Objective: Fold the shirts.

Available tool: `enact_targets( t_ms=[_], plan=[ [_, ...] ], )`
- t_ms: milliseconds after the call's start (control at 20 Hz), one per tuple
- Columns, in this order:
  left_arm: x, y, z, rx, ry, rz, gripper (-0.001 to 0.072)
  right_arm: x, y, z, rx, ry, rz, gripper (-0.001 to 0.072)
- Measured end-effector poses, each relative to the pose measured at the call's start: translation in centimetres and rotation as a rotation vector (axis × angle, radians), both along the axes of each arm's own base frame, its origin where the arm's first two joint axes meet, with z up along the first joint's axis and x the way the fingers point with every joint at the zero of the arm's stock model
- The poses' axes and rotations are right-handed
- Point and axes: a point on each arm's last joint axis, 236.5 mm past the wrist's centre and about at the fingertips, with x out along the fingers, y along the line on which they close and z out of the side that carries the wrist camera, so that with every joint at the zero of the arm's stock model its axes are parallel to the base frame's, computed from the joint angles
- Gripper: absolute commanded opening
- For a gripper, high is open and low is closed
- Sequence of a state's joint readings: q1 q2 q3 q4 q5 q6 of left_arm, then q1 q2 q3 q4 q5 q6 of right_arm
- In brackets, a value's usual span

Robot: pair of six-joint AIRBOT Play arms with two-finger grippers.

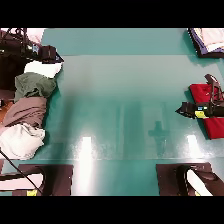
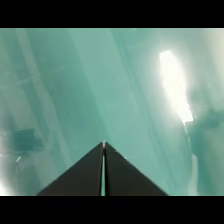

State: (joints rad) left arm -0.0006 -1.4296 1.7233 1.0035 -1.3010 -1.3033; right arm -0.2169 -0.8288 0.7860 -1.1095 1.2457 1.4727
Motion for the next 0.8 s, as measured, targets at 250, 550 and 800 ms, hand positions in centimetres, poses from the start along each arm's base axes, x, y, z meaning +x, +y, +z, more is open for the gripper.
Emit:
enact_targets(
  t_ms=[250, 550, 800],
  plan=[
    [4.4, 4.5, -1.5, 0.151, -0.096, 0.152, 0.0632, -0.2, 0.1, 0.0, 0.004, 0.007, 0.003, 0.002],
    [10.9, 11.2, -8.7, 0.358, -0.133, 0.302, 0.0632, -0.2, 0.4, 0.1, 0.019, 0.008, 0.002, 0.002],
    [13.1, 16.0, -16.3, 0.408, -0.047, 0.381, 0.0631, -0.4, 0.5, 0.1, 0.025, 0.017, 0.0, 0.002]
  ],
)
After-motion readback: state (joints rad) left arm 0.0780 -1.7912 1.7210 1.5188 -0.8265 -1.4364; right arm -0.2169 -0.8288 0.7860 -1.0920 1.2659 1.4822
